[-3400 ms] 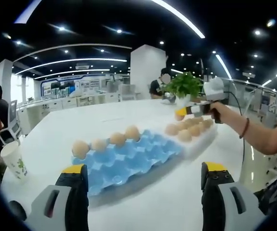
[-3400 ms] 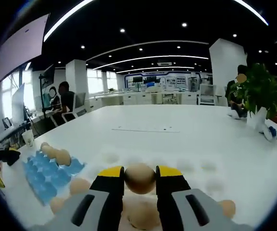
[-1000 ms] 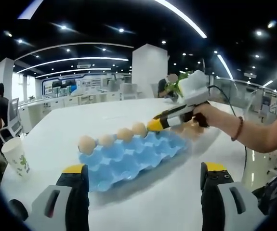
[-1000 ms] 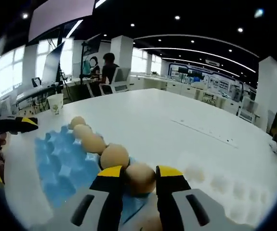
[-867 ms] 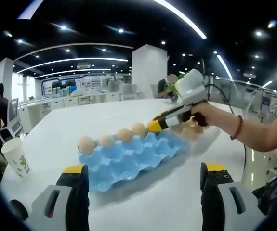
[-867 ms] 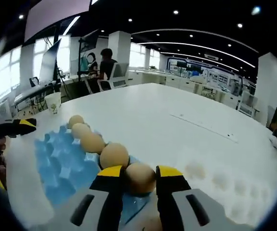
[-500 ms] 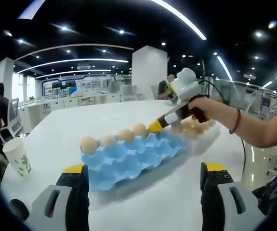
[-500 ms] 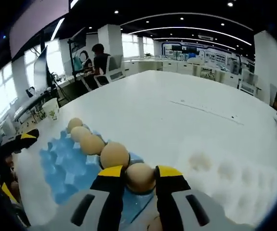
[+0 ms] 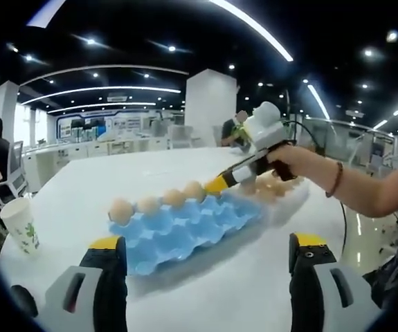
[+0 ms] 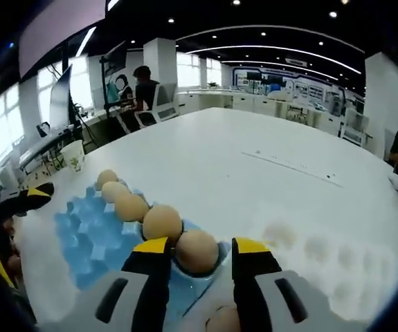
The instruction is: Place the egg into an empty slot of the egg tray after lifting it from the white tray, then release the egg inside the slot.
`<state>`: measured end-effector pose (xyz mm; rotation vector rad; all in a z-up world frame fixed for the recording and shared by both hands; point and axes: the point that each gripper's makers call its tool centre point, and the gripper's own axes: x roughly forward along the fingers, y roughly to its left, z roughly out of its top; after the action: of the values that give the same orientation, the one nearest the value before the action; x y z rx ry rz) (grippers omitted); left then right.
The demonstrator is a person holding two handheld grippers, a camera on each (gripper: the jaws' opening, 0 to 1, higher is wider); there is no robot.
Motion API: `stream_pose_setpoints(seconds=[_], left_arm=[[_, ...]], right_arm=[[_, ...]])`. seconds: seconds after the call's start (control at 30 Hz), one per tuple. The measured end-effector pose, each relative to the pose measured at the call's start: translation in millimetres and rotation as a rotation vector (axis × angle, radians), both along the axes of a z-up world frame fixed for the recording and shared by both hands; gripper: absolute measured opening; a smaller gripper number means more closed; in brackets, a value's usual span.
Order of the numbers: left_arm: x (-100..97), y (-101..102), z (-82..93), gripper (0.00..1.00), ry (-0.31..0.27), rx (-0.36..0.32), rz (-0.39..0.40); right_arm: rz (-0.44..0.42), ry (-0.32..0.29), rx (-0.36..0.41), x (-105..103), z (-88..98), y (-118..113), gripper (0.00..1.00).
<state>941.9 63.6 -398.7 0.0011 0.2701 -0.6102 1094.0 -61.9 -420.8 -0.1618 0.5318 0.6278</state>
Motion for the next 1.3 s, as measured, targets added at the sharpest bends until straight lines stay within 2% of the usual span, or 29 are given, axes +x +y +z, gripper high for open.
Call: stream_pose_setpoints(seconds=[0.2,0.37,0.73,1.1,1.3], left_arm=[[0.5,-1,2.1,1.0,-0.008,0.008,-0.002],[0.4,-1,1.0,1.0,-0.007,0.02,-0.001],[2.8,1,-0.5,1.0,-0.007,0.027,0.013],[5.2,-1,0.0,1.0,-0.012,0.03,0.014],[4.9,-2,-3.3,1.0,-0.003,0.043,0.011]], right_arm=[[-0.018,-0.011,0.018,-3,1.7,-6,0.52],[-0.036,-0.024,0.029,-10,2.2,-15,0.55],[-0.063,-0.037,0.102,-23,7.0,-27,0.54],[-0.12,-0.052,0.057,-34,-5.6,-40,0.5],[-0.144,-0.099,0.044,-35,-5.3,-41,0.5]])
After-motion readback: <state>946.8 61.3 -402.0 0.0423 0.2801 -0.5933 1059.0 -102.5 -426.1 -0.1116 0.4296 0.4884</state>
